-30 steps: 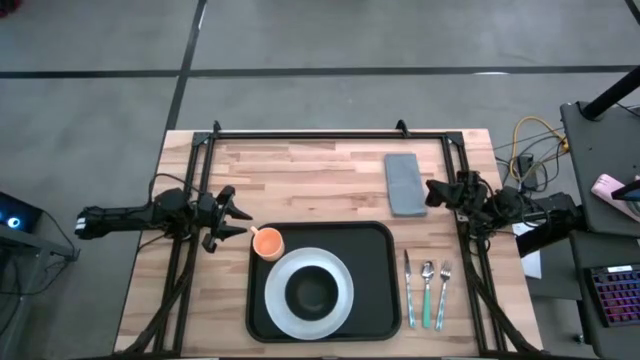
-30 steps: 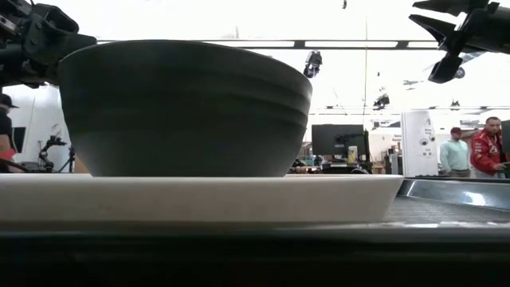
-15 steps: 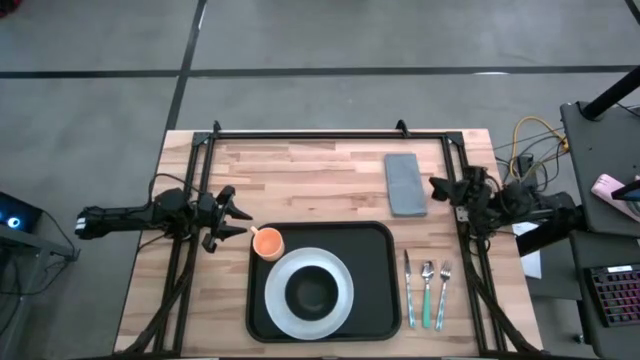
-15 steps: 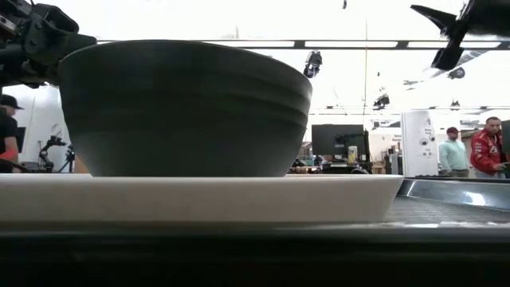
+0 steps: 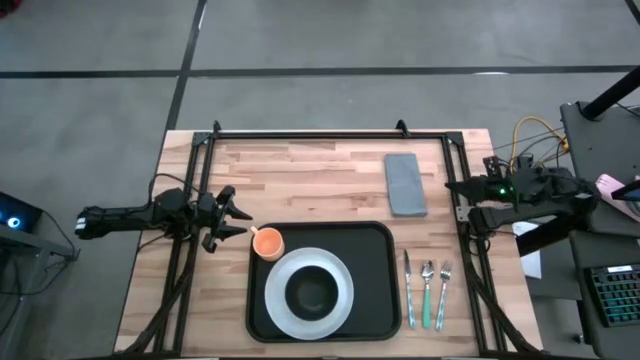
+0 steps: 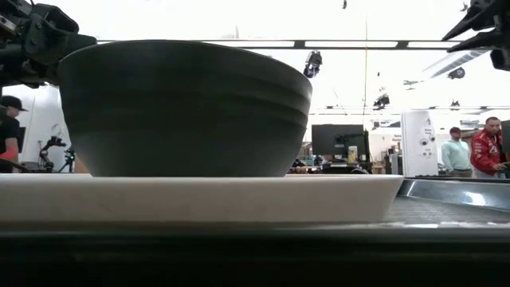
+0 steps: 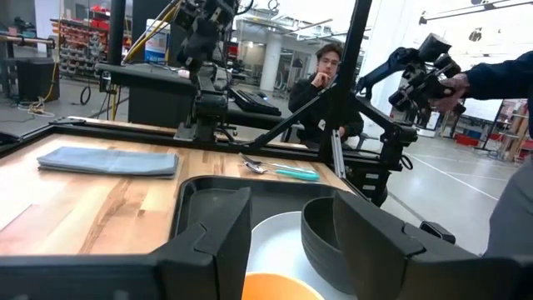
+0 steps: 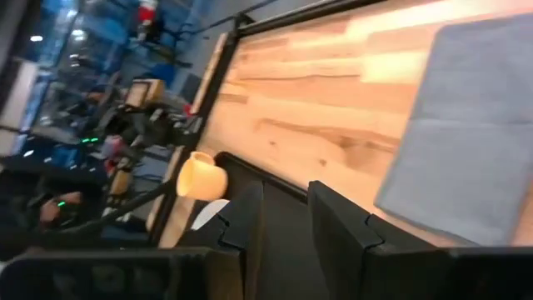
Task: Set up tray
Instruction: Put the gray napkin to the right of the white plate on the black tray
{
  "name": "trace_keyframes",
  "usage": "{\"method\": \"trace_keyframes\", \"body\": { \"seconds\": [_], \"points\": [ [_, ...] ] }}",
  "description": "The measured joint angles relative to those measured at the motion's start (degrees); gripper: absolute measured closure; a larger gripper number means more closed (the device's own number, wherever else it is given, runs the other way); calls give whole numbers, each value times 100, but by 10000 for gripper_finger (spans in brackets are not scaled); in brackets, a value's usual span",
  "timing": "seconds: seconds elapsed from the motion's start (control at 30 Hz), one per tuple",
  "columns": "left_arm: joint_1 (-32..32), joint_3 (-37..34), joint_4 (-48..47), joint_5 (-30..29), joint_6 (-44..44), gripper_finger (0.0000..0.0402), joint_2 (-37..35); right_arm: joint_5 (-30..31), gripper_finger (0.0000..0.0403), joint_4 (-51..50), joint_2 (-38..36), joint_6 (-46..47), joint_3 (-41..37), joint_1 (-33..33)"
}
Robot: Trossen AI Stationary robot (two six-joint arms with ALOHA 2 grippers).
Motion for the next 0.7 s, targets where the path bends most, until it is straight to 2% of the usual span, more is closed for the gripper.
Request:
{"method": "trace_keyframes", "body": {
  "seconds": [0.17, 0.4, 0.57, 0.7],
  "points": [
    [0, 1, 0, -2, 0, 251, 0, 147, 290, -143, 576, 549, 85, 0],
    [-1, 1, 2, -2, 0, 251, 0, 139, 235, -723, 1323, 1709, -35, 0],
    [-2, 2, 0, -2, 0, 251, 0, -61, 196, -697, 1558, 2355, -233, 2],
    [-1, 0, 0, -2, -1, 251, 0, -248, 179, -377, 1596, 2637, -515, 0]
  ]
}}
